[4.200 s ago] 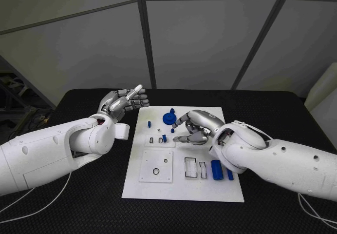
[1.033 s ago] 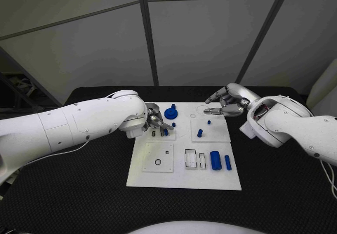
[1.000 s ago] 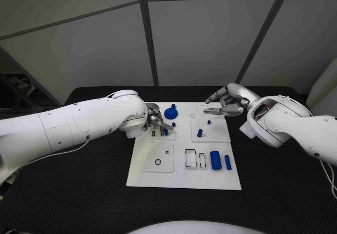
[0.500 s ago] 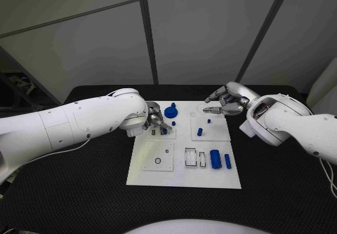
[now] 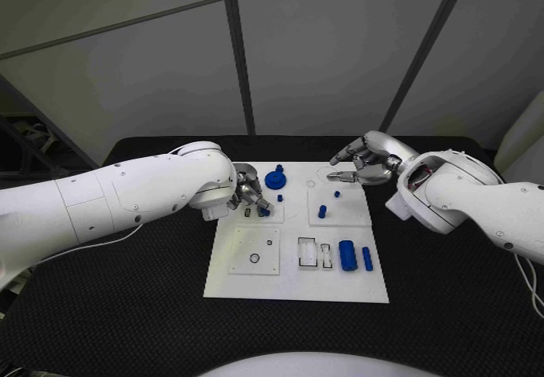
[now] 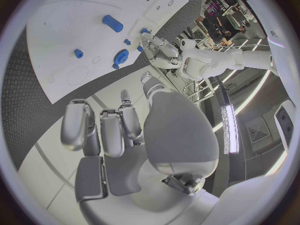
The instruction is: Assemble the parts on the task board
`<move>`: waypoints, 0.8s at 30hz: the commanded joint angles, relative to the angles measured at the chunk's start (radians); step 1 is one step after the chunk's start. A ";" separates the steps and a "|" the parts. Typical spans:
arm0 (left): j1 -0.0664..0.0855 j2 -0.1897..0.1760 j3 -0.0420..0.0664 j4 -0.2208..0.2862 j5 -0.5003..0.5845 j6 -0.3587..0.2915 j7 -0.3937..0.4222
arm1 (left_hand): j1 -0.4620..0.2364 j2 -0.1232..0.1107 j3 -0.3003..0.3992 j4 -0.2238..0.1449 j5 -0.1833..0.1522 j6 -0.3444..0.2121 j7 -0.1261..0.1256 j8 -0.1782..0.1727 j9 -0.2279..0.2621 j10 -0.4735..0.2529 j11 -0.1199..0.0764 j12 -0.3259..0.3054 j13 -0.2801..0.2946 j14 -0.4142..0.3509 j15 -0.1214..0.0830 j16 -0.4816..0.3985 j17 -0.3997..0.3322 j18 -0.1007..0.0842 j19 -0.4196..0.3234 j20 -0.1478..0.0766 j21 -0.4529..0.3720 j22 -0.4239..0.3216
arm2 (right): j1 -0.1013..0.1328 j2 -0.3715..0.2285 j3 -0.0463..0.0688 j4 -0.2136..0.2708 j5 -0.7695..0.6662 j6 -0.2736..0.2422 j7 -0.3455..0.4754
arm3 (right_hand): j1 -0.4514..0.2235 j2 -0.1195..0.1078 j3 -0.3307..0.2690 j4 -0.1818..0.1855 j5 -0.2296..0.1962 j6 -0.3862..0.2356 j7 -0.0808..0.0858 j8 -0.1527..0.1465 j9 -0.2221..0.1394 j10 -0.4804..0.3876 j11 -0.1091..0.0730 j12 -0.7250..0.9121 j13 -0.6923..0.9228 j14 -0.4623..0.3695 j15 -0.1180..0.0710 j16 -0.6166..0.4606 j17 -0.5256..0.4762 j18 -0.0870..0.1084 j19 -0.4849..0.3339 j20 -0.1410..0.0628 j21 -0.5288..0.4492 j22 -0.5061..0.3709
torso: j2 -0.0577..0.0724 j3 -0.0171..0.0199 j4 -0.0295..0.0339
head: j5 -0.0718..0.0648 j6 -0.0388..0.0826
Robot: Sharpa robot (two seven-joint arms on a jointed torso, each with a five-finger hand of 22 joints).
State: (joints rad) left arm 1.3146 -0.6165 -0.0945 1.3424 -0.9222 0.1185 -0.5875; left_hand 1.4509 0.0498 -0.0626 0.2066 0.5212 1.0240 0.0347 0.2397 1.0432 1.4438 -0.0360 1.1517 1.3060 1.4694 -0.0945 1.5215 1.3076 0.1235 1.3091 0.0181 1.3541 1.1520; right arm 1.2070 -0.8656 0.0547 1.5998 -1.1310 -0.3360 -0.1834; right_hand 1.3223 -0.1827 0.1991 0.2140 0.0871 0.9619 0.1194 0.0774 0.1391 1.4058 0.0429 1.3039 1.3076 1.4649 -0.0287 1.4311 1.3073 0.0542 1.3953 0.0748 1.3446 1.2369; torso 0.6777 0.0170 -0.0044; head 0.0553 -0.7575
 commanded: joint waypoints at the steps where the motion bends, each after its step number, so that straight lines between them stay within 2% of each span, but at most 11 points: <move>1: -0.001 -0.011 0.000 0.016 0.017 -0.016 0.021 | 0.002 -0.012 0.199 -0.088 -0.004 0.010 0.006 -0.012 0.022 0.011 -0.001 -0.009 0.069 0.083 0.006 0.001 0.196 -0.033 -0.003 0.004 -0.006 0.004 | 0.002 0.001 0.001 0.000 -0.003 0.005 0.004 | 0.003 -0.004 0.002 0.003 0.005 0.005 -0.001 -0.007 0.001 0.001 -0.007 -0.003 0.036 0.047 -0.009 -0.005 0.028 0.018 -0.003 0.000 -0.006 -0.001 | 0.001 -0.0002 0.0017 | 0.000 -0.001; 3: -0.001 -0.019 0.001 0.026 0.018 -0.028 0.026 | -0.021 -0.046 0.260 -0.099 -0.006 0.013 0.004 -0.017 0.036 0.014 0.000 -0.012 0.073 0.083 0.006 0.001 0.197 -0.032 -0.003 0.003 -0.006 0.006 | 0.002 0.001 0.001 0.000 -0.003 0.005 0.004 | 0.004 -0.003 0.003 0.003 0.007 0.006 -0.001 -0.007 0.001 0.002 -0.007 -0.002 0.036 0.047 -0.009 -0.006 0.027 0.019 -0.004 0.000 -0.007 -0.002 | 0.001 -0.0002 0.0015 | 0.001 -0.001; 5: -0.001 -0.027 0.003 0.036 0.019 -0.040 0.029 | -0.045 -0.061 0.311 -0.105 -0.005 0.019 0.005 -0.021 0.048 0.016 0.001 -0.014 0.076 0.084 0.004 0.001 0.197 -0.032 -0.003 0.004 -0.006 0.009 | 0.002 0.000 0.001 0.000 -0.003 0.005 0.004 | 0.004 -0.003 0.003 0.003 0.007 0.006 -0.001 -0.007 0.001 0.002 -0.007 -0.002 0.036 0.047 -0.009 -0.006 0.027 0.019 -0.004 0.000 -0.007 -0.002 | 0.000 -0.0002 0.0015 | 0.001 -0.001; 9: -0.001 -0.045 0.010 0.057 0.019 -0.067 0.036 | -0.063 -0.078 0.357 -0.119 -0.002 0.024 0.003 -0.024 0.060 0.019 0.001 -0.013 0.080 0.084 0.003 0.003 0.199 -0.033 -0.001 0.004 -0.006 0.011 | 0.002 0.000 0.001 -0.001 -0.003 0.005 0.005 | 0.004 -0.003 0.003 0.003 0.007 0.006 -0.001 -0.007 0.001 0.002 -0.007 -0.002 0.036 0.047 -0.009 -0.006 0.027 0.019 -0.004 0.000 -0.007 -0.002 | 0.000 0.0000 0.0018 | 0.003 -0.001; 10: -0.001 -0.048 0.010 0.061 0.017 -0.072 0.037 | -0.094 -0.096 0.413 -0.133 -0.002 0.029 0.003 -0.028 0.076 0.023 0.001 -0.015 0.084 0.085 0.004 0.003 0.201 -0.033 0.001 0.004 -0.005 0.015 | 0.002 0.000 0.001 -0.001 -0.003 0.005 0.005 | 0.004 -0.003 0.003 0.003 0.007 0.006 -0.001 -0.007 0.002 0.002 -0.007 -0.002 0.036 0.047 -0.009 -0.006 0.027 0.018 -0.003 0.000 -0.007 -0.001 | 0.000 0.0000 0.0021 | 0.004 0.000; 17: -0.002 -0.069 0.013 0.089 -0.030 -0.102 0.047 | -0.116 -0.107 0.449 -0.148 -0.004 0.034 0.002 -0.031 0.088 0.026 0.001 -0.013 0.089 0.085 0.003 0.005 0.202 -0.033 0.003 0.003 -0.004 0.019 | 0.002 0.000 0.001 -0.002 -0.003 0.005 0.007 | 0.004 -0.003 0.003 0.003 0.008 0.006 -0.001 -0.007 0.002 0.002 -0.007 -0.002 0.036 0.047 -0.009 -0.006 0.027 0.018 -0.003 0.000 -0.007 -0.002 | 0.001 0.0000 0.0008 | 0.007 0.000; 24: -0.005 -0.077 0.013 0.104 -0.076 -0.100 0.040 | -0.145 -0.117 0.491 -0.170 -0.006 0.041 0.001 -0.035 0.104 0.031 0.000 -0.011 0.095 0.086 0.002 0.007 0.206 -0.035 0.006 0.003 -0.002 0.025 | 0.002 0.000 0.001 -0.003 -0.003 0.007 0.007 | 0.004 -0.003 0.003 0.004 0.008 0.006 -0.001 -0.007 0.002 0.003 -0.007 -0.001 0.036 0.047 -0.009 -0.006 0.028 0.018 -0.002 0.000 -0.007 -0.001 | 0.002 -0.0008 -0.0002 | 0.009 -0.001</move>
State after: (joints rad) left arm 1.3090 -0.6921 -0.0823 1.4436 -0.9527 0.0358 -0.5568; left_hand 1.3113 -0.0671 0.2366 0.2241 0.5205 1.0562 0.0373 0.2068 1.1458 1.4625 -0.0355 1.1368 1.3149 1.4715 -0.0925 1.5219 1.3075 0.1235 1.3091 0.0181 1.3541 1.1758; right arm 1.2069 -0.8660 0.0546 1.5961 -1.1312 -0.3344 -0.1829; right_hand 1.3223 -0.1827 0.1991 0.2139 0.0906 0.9619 0.1194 0.0736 0.1397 1.4058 0.0429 1.3039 1.3075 1.4649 -0.0286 1.4311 1.3073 0.0542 1.3953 0.0748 1.3396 1.2355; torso 0.6787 0.0167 -0.0029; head 0.0631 -0.7584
